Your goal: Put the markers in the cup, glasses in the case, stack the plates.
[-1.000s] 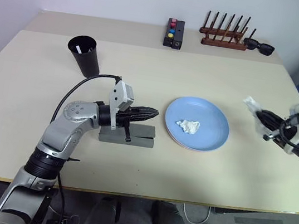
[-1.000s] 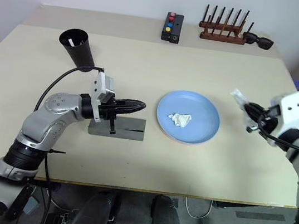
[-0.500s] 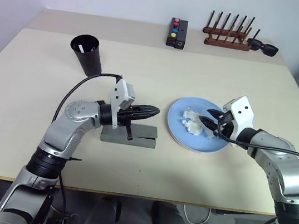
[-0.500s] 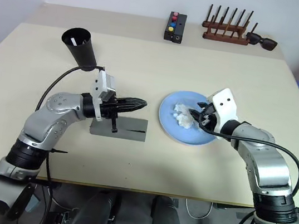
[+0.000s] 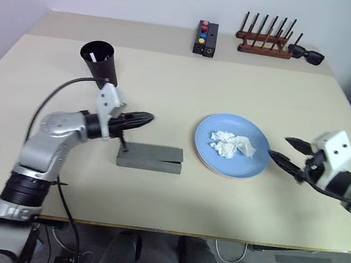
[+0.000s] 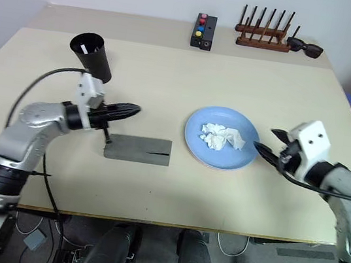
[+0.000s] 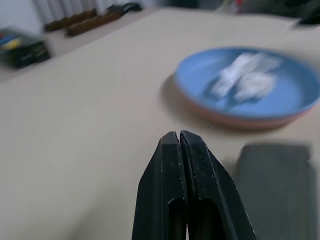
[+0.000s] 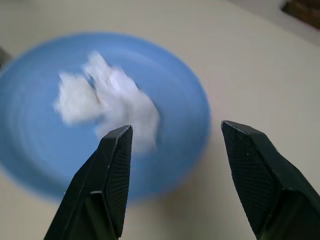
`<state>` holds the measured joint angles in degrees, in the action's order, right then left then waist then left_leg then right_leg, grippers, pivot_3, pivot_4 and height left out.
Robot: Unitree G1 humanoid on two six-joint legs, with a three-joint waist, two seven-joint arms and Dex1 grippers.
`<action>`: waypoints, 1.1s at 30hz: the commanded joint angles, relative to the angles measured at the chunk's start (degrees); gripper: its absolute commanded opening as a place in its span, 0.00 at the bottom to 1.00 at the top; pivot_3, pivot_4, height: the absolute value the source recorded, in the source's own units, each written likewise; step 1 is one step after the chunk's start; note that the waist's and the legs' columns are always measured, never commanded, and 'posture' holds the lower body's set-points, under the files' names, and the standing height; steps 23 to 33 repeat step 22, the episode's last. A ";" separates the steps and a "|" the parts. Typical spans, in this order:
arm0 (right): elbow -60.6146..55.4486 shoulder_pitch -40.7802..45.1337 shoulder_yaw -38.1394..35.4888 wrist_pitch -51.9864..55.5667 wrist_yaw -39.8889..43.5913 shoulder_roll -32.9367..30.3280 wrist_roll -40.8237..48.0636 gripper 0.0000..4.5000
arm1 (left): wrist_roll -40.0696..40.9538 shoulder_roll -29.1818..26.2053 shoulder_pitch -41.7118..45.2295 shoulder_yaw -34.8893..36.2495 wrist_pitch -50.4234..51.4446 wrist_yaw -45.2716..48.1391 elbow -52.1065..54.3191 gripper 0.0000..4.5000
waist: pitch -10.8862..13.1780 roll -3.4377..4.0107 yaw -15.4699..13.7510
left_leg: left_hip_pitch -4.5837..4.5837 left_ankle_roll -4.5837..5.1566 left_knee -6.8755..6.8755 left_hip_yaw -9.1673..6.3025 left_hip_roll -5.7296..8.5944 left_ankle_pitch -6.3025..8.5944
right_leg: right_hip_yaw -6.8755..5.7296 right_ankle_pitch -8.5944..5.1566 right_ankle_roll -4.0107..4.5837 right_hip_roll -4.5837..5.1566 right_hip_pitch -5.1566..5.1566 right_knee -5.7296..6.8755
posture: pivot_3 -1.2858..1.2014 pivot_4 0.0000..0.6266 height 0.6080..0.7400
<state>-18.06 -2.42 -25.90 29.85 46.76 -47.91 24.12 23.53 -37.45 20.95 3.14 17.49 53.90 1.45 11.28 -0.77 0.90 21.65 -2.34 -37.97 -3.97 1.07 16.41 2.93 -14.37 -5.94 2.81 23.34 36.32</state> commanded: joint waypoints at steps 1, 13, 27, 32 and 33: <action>0.26 -4.65 -7.61 -2.03 4.67 -0.92 3.04 0.63 | -1.05 -4.11 -3.20 4.26 -2.35 1.53 -1.48 0.00 | 0.00 0.00 -0.06 | -0.01 0.00 0.00 0.01 -0.01 0.00 | 0.00 0.00 0.00 0.01 -0.01 0.00 | 0.52 0.24 0.96; 12.25 -4.26 -7.56 -8.76 8.53 -0.68 1.94 0.63 | -0.54 -8.63 -15.58 14.79 -4.80 0.66 -3.72 0.00 | 0.00 -0.01 0.18 | -0.18 0.01 -0.02 0.26 -0.33 0.01 | 0.08 -0.10 0.23 0.02 -0.13 -0.03 | 0.52 0.24 0.96; 17.98 1.64 -3.30 -11.74 8.71 -1.14 0.79 0.63 | 0.32 -7.93 -20.29 17.83 -2.97 -1.44 0.19 0.00 | 0.01 0.00 -0.11 | -0.18 0.01 -0.02 0.30 -0.37 0.01 | 0.08 -0.09 0.27 0.03 -0.13 -0.04 | 0.52 0.24 0.96; 17.98 1.64 -3.30 -11.74 8.71 -1.14 0.79 0.63 | 0.32 -7.93 -20.29 17.83 -2.97 -1.44 0.19 0.00 | 0.01 0.00 -0.11 | -0.18 0.01 -0.02 0.30 -0.37 0.01 | 0.08 -0.09 0.27 0.03 -0.13 -0.04 | 0.52 0.24 0.96; 17.98 1.64 -3.30 -11.74 8.71 -1.14 0.79 0.63 | 0.32 -7.93 -20.29 17.83 -2.97 -1.44 0.19 0.00 | 0.01 0.00 -0.11 | -0.18 0.01 -0.02 0.30 -0.37 0.01 | 0.08 -0.09 0.27 0.03 -0.13 -0.04 | 0.52 0.24 0.96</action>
